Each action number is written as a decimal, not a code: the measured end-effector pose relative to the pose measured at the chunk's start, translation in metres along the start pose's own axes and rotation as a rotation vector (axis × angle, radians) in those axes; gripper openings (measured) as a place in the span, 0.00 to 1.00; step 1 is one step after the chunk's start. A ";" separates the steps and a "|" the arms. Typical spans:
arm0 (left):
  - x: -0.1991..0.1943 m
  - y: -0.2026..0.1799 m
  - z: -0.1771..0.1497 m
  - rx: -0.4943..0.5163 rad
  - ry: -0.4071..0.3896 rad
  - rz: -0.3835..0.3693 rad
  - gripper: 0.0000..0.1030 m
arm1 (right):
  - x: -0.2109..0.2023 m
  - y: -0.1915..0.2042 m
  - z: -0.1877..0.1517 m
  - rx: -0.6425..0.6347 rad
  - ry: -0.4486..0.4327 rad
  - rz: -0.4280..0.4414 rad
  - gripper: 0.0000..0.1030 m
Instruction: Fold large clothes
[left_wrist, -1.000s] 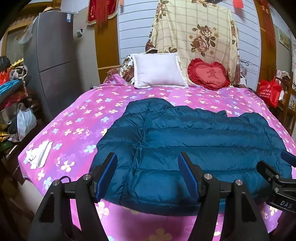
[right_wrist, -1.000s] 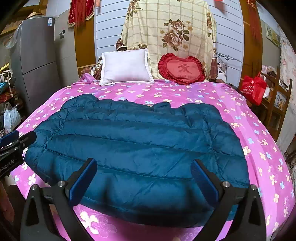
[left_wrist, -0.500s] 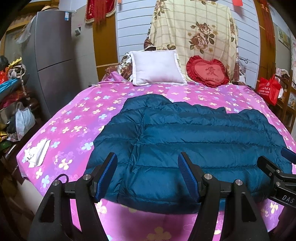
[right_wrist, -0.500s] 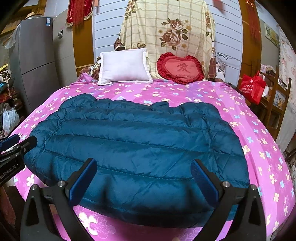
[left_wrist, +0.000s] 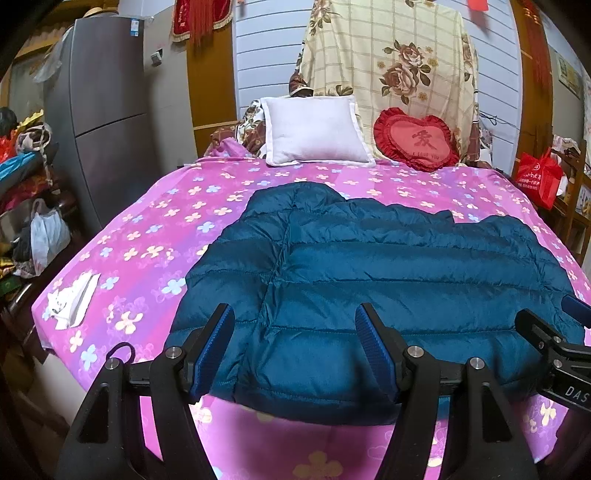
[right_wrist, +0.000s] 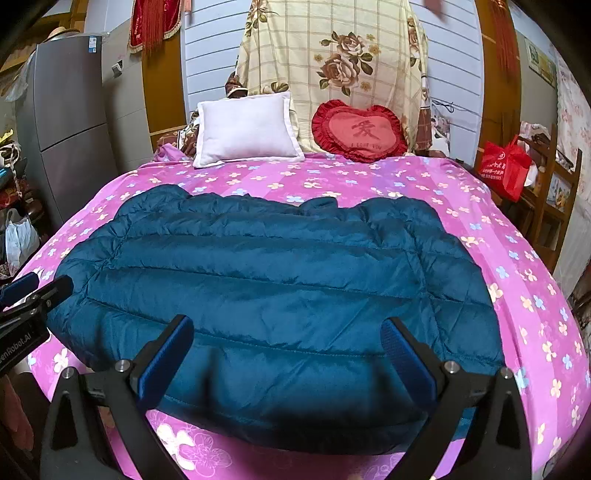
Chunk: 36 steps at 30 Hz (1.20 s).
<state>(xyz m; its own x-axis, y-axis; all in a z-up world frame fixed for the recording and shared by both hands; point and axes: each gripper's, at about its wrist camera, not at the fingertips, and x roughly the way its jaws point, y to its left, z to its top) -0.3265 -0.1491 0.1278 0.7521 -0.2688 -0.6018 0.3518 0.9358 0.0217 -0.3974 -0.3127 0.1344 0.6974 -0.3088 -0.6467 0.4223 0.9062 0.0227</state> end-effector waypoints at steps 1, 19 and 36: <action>0.000 0.000 0.000 0.000 0.000 0.000 0.47 | 0.000 0.000 0.000 -0.003 0.000 -0.001 1.00; 0.002 -0.001 0.001 0.004 0.010 -0.011 0.47 | 0.002 0.001 0.001 -0.009 0.010 0.000 1.00; 0.008 -0.009 0.007 0.016 0.016 -0.015 0.47 | 0.009 -0.007 0.006 0.009 0.023 0.000 1.00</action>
<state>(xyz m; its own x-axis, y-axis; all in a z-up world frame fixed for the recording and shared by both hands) -0.3193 -0.1614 0.1282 0.7375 -0.2789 -0.6151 0.3717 0.9280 0.0249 -0.3907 -0.3237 0.1332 0.6843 -0.3017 -0.6638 0.4273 0.9036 0.0298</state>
